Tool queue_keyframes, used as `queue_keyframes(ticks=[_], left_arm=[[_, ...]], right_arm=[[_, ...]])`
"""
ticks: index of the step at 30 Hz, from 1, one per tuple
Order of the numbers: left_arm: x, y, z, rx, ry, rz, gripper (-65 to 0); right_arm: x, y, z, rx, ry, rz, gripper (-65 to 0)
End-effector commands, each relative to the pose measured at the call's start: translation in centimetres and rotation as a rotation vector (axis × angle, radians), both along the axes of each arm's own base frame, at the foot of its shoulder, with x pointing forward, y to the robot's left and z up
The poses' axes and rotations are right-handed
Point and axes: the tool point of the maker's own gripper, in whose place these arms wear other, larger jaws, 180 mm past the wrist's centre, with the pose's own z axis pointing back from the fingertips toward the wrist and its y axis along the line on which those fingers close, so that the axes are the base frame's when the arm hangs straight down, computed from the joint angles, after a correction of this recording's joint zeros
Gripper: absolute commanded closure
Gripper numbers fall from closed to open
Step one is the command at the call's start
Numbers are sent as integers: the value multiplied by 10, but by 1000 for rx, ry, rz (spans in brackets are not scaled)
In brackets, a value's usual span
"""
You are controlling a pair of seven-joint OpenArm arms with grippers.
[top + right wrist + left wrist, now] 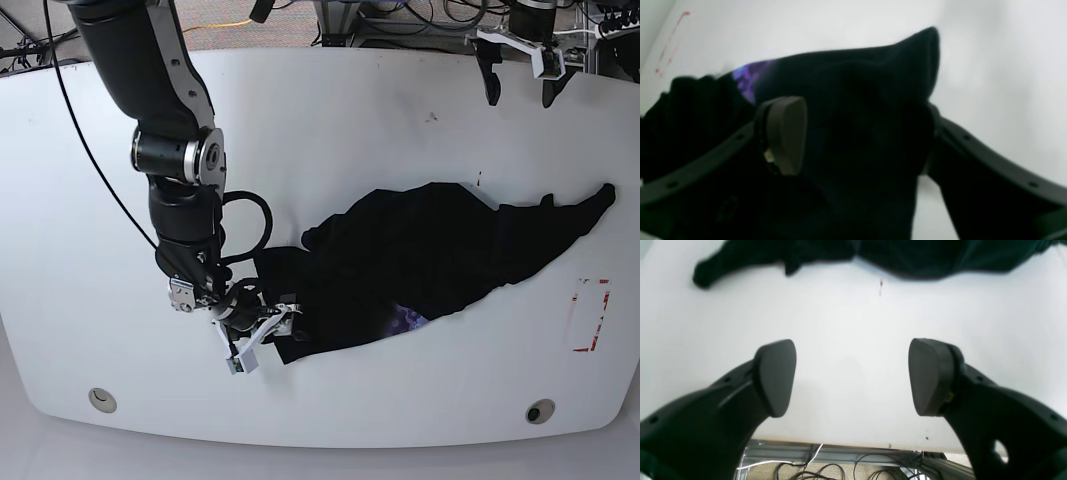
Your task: Fold the T-shirt properly
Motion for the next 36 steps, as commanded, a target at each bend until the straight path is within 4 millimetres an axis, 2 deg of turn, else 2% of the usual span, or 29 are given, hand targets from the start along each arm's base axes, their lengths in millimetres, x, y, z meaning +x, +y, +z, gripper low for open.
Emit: queue_keyframes(ticks=[1,4,7,9,11,14,16,21,25,30,31,34,36], left_arm=[[4,1,10,7,-37,-3,-493],[9,1,11,7,-49,-3,-493],[14,1,14,7,-66,-3,-493],[17,1,15,7,-74,-3,-493],[18,1,15,7,-79,-2,-493],[23,1,17,7,-92,-2,-493],[25,1,18,7,-98,-2,-493],[27,1,18,7,-103,-2,-493],[24,1,10,4,-54,0,-493],[30,2,4,1,-16,6,-493],[30,2,3,1,-11,6,-493],[30,2,4,1,-13,6,-493],[30,2,4,1,-13,6,-493]], right_arm=[[25,-21,31,-1,-80,-57,-431],[24,-35,27,-18,-73,-77,-430],[14,-50,12,-36,-45,-93,-430],[10,-51,6,-38,-34,-93,-430],[1,-58,-8,-49,-7,-101,-430],[-10,-57,-21,-47,19,-97,-430],[-17,-54,-29,-45,41,-87,-430],[-28,-23,-36,-37,71,-33,-430],[-30,-5,-26,-49,39,-2,-430],[-29,10,-17,-46,25,18,-426],[-29,12,-17,-44,25,20,-411],[-29,12,-16,-43,21,18,-303],[-29,12,-16,-44,21,19,-176]])
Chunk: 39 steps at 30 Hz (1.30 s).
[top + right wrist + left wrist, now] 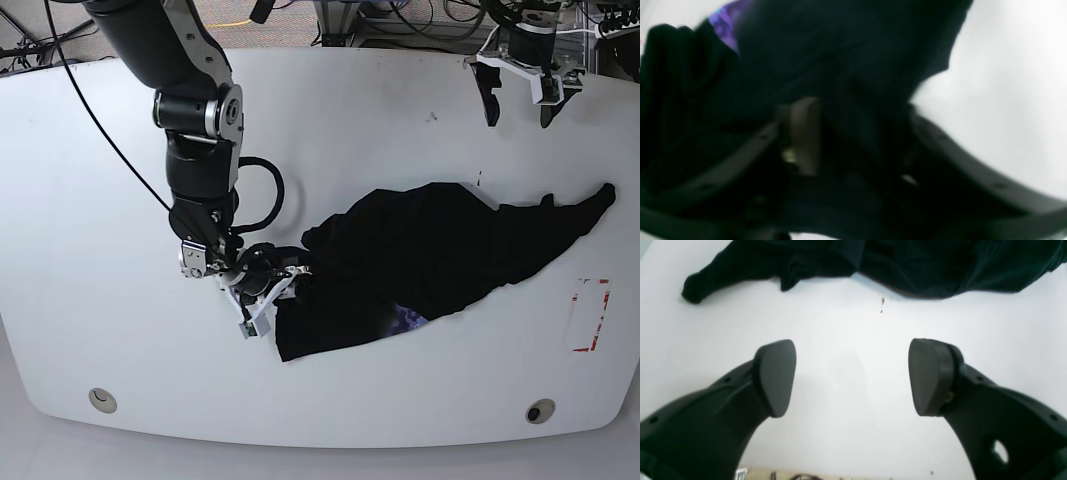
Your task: Fold the T-shirt properly
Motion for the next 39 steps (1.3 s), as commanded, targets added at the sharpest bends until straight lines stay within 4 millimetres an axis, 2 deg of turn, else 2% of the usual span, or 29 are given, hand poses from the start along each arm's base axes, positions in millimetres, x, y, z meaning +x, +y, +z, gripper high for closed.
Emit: queue_keyframes(ticks=[1,3,4,6,8,12,14,17,19,24,28,31,35,37,39], left_arm=[[2,1,9,8,-31,-3,-493],[3,1,10,8,-35,-3,-493],[4,1,10,8,-37,-3,-493],[7,1,11,8,-46,-3,-493],[7,1,11,8,-45,-3,-493],[9,4,13,23,-45,-16,-494],[9,5,13,28,-45,-21,-496],[10,22,20,61,-60,28,-497],[11,35,24,86,-74,81,-497],[30,44,37,106,-138,120,-507],[47,44,45,101,-185,123,-576],[66,39,44,72,-160,125,-612],[97,27,39,19,-100,117,-612],[119,16,44,-8,-93,96,-614],[129,3,43,-26,-77,65,-614]], right_arm=[[19,-2,24,5,-64,-7,-138],[19,-5,27,0,-72,-5,-14],[20,-6,28,-4,-78,-4,0],[18,-13,32,-38,-84,1,0],[7,-23,33,-85,-87,4,0],[-20,-46,54,-202,-162,-13,0],[-33,-53,58,-238,-168,-16,0],[-57,-63,62,-302,-165,-19,0],[-80,-72,62,-349,-156,-22,0],[-119,-80,65,-401,-169,-30,0],[-146,-82,62,-424,-159,-28,0],[-156,-82,60,-429,-149,-24,0],[-169,-83,57,-437,-137,-21,0],[-171,-82,57,-437,-135,-20,0],[-171,-83,58,-439,-139,-23,0]])
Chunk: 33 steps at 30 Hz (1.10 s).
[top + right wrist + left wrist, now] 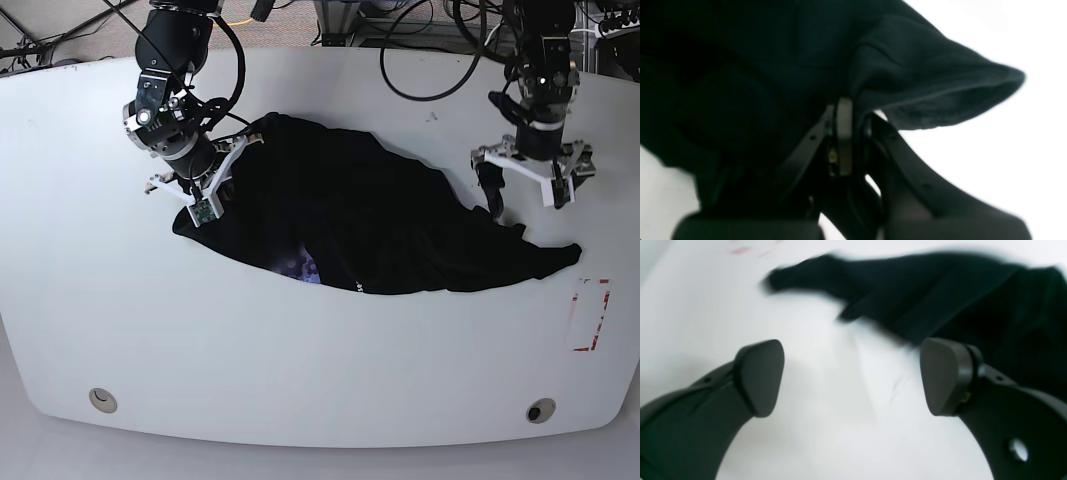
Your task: Fold the T-shirt properly
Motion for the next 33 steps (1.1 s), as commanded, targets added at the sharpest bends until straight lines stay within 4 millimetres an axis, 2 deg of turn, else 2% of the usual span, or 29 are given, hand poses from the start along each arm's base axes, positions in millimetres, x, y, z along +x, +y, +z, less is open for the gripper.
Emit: queue_keyframes(ticks=[1,3,7,10,15,18,21,23,29,32,33], left_arm=[[20,-15,12,-7,-32,-42,-614],[33,-25,13,-21,-38,-67,-615],[46,-35,-5,-43,13,-90,-615],[57,-42,-11,-52,31,-106,-615],[55,-41,-37,-62,98,-101,-615],[64,-49,-41,-65,105,-130,-614],[67,-54,-53,-67,136,-169,-603],[68,-55,-63,-71,160,-186,-542],[95,-53,-61,-69,153,-196,-167],[99,-51,-57,-68,144,-186,-15],[100,-51,-55,-67,141,-186,0]], right_arm=[[6,1,15,12,-57,-1,0],[3,2,13,15,-50,-2,0],[3,2,15,14,-55,-2,0],[3,2,16,13,-59,-2,0],[3,0,16,11,-59,-8,0],[3,0,19,9,-66,-8,0],[2,0,19,8,-66,-7,0],[-1,0,17,7,-60,-7,0],[-2,0,19,5,-64,-6,0],[-3,-1,19,4,-64,-9,0],[-3,-1,19,4,-64,-9,0]])
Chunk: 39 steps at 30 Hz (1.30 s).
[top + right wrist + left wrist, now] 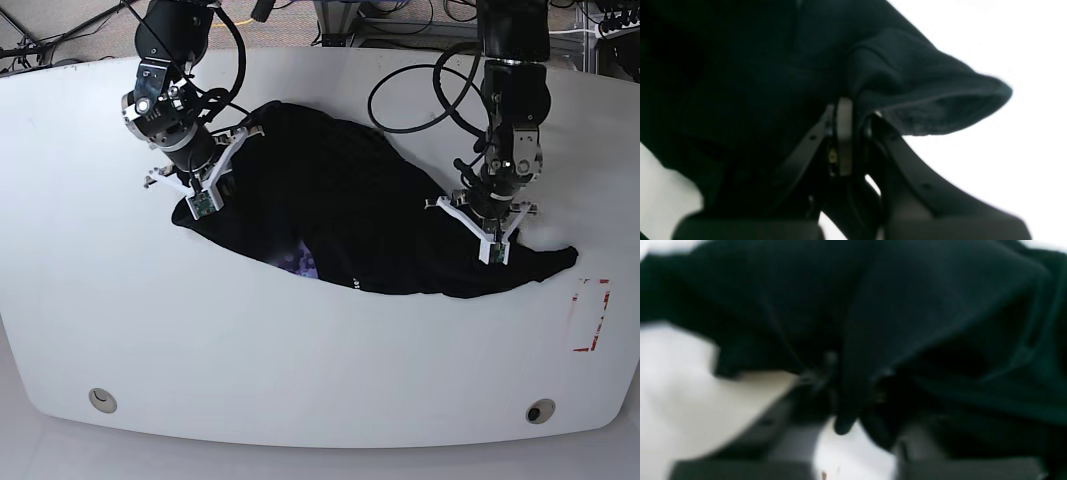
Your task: Fold the T-shirt properly
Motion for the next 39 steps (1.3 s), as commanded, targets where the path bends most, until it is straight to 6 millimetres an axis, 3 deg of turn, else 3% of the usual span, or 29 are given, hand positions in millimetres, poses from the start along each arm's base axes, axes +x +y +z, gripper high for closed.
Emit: queue_keyframes(ticks=[1,5,8,12,16,23,26,29,39], left_arm=[[10,5,17,7,-55,7,0],[9,10,46,21,-132,11,0],[1,18,71,45,-195,16,0],[-10,17,102,77,-250,-5,0],[-17,29,132,123,-309,-2,0],[-18,32,159,170,-376,-62,0],[-7,41,180,199,-423,-68,0],[0,43,185,234,-389,-102,0],[33,47,226,429,-312,-256,0]], right_arm=[[7,-1,13,6,-49,-2,0],[9,-3,20,-4,-72,-2,0],[12,-18,22,-16,-79,-42,0],[31,-38,40,-28,-137,-100,0],[48,-43,57,-38,-191,-107,0],[82,-59,99,-110,-286,-93,0],[104,-72,125,-149,-328,-108,0],[120,-80,142,-166,-352,-118,0],[170,-99,229,-234,-514,-123,0]])
